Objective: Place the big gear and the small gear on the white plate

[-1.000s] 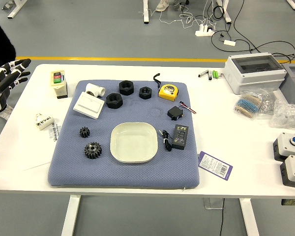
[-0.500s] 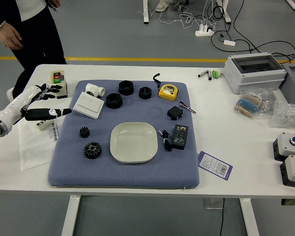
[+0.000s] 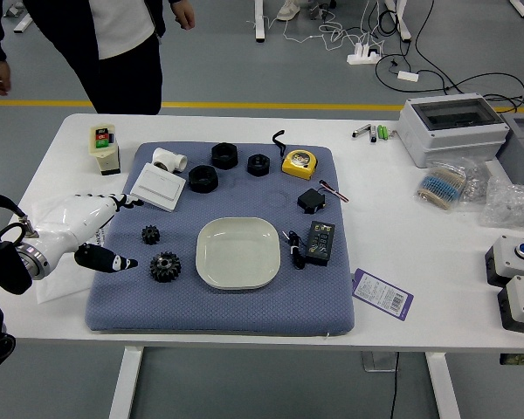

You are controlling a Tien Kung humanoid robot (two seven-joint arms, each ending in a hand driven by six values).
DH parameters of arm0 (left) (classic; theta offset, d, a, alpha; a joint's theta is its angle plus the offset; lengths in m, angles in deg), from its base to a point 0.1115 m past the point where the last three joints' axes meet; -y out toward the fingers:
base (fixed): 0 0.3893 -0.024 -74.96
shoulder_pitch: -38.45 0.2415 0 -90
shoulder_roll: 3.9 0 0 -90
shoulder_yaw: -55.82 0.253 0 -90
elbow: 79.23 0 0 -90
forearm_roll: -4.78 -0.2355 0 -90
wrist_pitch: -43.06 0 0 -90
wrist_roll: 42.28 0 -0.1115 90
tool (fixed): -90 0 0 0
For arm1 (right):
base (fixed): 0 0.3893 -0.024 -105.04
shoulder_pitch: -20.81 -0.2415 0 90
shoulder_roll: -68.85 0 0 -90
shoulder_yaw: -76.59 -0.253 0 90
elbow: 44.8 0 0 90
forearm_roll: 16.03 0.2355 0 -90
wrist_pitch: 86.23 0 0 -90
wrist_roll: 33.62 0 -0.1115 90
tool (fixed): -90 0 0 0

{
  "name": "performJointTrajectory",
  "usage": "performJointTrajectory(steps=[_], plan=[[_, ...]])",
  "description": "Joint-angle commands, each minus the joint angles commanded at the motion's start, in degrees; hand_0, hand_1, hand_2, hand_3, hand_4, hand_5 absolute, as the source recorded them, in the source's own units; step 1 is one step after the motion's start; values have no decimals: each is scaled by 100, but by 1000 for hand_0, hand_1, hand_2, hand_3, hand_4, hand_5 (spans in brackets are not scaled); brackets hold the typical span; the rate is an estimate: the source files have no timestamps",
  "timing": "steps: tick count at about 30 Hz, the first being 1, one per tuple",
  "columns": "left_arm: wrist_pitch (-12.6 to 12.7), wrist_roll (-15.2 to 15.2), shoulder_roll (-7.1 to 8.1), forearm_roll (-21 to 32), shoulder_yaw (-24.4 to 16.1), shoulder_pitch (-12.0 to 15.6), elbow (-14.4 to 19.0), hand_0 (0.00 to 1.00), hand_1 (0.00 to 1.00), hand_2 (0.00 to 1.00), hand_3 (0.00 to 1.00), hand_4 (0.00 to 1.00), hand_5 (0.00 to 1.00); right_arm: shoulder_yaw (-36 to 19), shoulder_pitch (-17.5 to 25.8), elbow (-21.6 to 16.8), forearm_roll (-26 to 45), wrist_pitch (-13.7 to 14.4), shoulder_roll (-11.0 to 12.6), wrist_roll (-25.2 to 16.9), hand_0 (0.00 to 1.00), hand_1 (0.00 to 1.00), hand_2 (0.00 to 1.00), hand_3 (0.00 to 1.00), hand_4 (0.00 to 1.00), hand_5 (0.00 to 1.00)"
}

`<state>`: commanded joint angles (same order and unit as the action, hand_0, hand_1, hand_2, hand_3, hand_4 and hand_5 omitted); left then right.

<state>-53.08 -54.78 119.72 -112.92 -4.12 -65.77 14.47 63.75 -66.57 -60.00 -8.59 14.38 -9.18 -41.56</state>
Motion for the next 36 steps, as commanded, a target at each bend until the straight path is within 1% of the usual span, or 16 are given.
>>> performJointTrajectory(steps=[2,3,6,15,21,24,30,36], plan=[[31,11,-26,20,112,-13,10,695,725,790,842,998,262,9,-3,0,-4,0,2,2,647,670,756,579,778,738],[39,15,-37,24,148,-16,12,663,688,748,818,998,241,12,-4,-1,-5,1,3,3,645,666,755,579,778,737],[88,57,-79,58,321,-76,-36,663,688,748,818,998,241,5,-6,-3,-6,3,3,2,645,666,755,579,778,737],[108,93,-142,156,690,-251,-147,657,686,746,814,998,218,-5,-16,-5,-16,15,12,-2,644,661,753,577,778,740],[103,91,-207,191,932,-372,-316,653,686,749,817,998,216,14,-22,-8,-13,25,16,-3,642,661,752,576,778,739],[104,106,-254,161,1084,-500,-475,653,686,749,817,998,216,35,-28,-9,1,25,18,-3,642,661,752,576,778,739],[90,107,-322,104,1160,-706,-711,654,686,749,815,998,201,70,-37,-12,10,29,27,-2,642,658,750,575,779,739],[9,93,-356,143,1228,-840,-936,654,687,750,810,998,187,67,-48,-12,13,37,32,-6,641,656,748,574,779,739]])
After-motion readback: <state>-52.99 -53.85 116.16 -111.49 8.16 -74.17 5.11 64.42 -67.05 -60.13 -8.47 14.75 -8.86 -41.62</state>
